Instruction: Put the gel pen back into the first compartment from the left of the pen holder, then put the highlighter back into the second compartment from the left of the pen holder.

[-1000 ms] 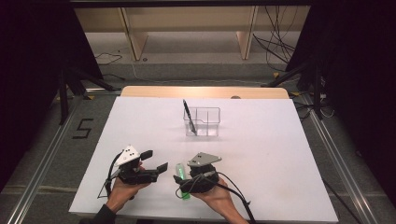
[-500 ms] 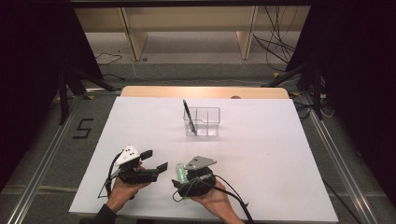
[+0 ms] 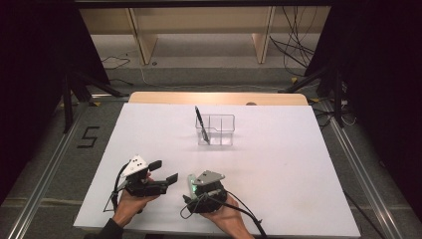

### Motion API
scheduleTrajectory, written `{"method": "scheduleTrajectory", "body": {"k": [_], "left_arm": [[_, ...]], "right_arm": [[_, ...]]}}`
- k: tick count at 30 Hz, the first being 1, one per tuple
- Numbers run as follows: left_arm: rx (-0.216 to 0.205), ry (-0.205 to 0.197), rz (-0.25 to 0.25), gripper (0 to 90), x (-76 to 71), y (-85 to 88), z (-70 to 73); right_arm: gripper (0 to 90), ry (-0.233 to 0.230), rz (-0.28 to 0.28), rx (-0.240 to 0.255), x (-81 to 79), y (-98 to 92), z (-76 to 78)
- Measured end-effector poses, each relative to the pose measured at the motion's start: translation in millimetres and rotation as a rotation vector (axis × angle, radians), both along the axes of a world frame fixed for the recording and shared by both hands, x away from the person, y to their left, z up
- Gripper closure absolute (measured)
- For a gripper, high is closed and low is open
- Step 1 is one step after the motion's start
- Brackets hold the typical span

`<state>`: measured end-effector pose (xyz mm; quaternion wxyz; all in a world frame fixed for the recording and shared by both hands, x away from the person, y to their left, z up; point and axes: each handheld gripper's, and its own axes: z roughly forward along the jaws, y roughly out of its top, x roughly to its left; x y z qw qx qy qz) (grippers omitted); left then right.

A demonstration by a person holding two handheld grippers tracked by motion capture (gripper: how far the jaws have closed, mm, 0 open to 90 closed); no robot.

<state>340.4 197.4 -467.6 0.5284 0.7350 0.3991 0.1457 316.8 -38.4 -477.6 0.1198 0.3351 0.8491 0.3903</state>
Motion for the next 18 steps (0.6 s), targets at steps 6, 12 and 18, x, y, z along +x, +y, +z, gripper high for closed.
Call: {"method": "scheduleTrajectory", "body": {"k": [6,12,18], "left_arm": [[0.002,-0.002,-0.002,15.9,-0.2,-0.4,-0.1],[-0.001,-0.004,-0.001,15.9,-1.1,-0.9,0.4],[0.002,-0.006,-0.001,15.9,-0.9,-0.2,0.2]], "right_arm": [[28.3,-0.002,-0.007,-0.021,-1.4,1.5,-5.1],[28.8,-0.007,-0.018,-0.025,-3.8,1.9,-5.4],[29.9,-0.002,-0.027,-0.038,-3.8,2.4,-9.1]]}}
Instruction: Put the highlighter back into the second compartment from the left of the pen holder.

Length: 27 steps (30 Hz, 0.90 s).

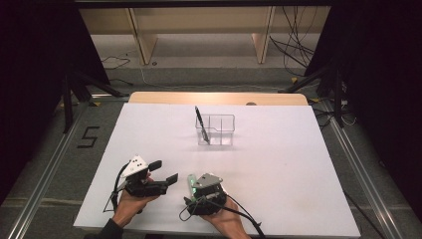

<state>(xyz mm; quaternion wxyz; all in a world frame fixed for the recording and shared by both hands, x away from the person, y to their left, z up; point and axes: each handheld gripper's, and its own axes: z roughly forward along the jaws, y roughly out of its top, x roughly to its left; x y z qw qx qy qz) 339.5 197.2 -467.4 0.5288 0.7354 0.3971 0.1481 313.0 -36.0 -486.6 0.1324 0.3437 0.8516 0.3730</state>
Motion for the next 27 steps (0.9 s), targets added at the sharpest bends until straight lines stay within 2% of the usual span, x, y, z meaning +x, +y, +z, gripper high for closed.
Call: {"method": "scheduleTrajectory", "body": {"k": [3,19,27], "left_arm": [[0.000,0.004,-0.001,15.9,0.1,-0.5,-0.3],[0.012,-0.004,-0.017,15.9,-1.5,-2.1,0.1],[0.014,-0.008,-0.019,15.9,-1.8,-2.1,0.0]], "right_arm": [[30.6,-0.012,-0.007,-0.011,0.0,-0.2,-1.8],[35.7,-0.009,-0.024,-0.042,-2.0,2.7,-11.3],[46.9,-0.017,-0.018,-0.042,-6.6,4.1,-10.9]]}}
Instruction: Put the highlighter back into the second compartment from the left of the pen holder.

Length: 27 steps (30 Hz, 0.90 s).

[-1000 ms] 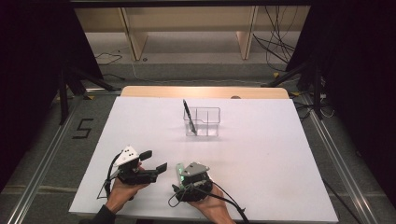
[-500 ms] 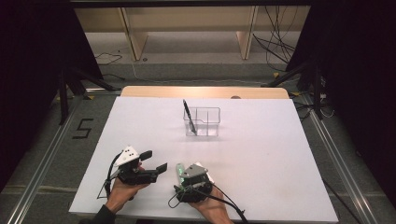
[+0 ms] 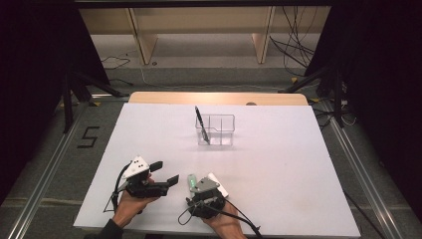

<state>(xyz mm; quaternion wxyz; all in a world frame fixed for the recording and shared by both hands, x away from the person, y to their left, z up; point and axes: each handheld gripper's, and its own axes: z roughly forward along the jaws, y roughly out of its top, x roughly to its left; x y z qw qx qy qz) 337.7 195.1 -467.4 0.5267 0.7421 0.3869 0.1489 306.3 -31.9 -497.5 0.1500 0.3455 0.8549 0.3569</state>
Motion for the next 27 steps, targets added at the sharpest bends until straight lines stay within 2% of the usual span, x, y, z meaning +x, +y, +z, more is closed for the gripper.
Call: {"method": "scheduleTrajectory", "body": {"k": [18,27], "left_arm": [[0.007,-0.002,0.000,15.9,-1.0,-0.2,0.0],[0.007,-0.001,0.001,15.9,-0.8,0.0,0.0]], "right_arm": [[58.6,-0.011,-0.021,0.024,-4.7,-4.7,-0.9],[66.5,0.005,-0.033,0.045,-4.1,-8.7,-1.0]]}}
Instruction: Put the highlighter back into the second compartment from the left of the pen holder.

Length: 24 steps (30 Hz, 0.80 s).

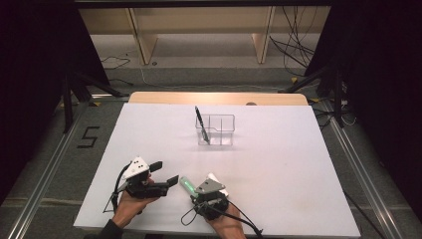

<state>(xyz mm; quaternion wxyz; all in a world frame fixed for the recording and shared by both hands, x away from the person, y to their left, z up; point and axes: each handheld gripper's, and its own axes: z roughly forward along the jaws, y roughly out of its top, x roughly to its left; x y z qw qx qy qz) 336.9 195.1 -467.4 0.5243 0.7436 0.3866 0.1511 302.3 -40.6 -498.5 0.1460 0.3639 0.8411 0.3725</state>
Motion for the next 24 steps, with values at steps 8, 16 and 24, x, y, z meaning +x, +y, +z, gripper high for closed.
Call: {"method": "scheduleTrajectory", "body": {"k": [8,16,24], "left_arm": [[0.002,0.000,0.002,15.9,-0.1,0.4,0.1],[-0.004,0.002,0.006,15.9,0.5,1.2,0.1],[-0.004,0.001,0.014,15.9,0.9,2.5,0.6]], "right_arm": [[67.3,0.008,0.004,0.008,1.7,-1.6,0.8],[67.5,0.004,0.029,0.018,3.3,-3.9,5.2],[67.5,-0.025,0.043,0.022,3.7,-8.3,12.3]]}}
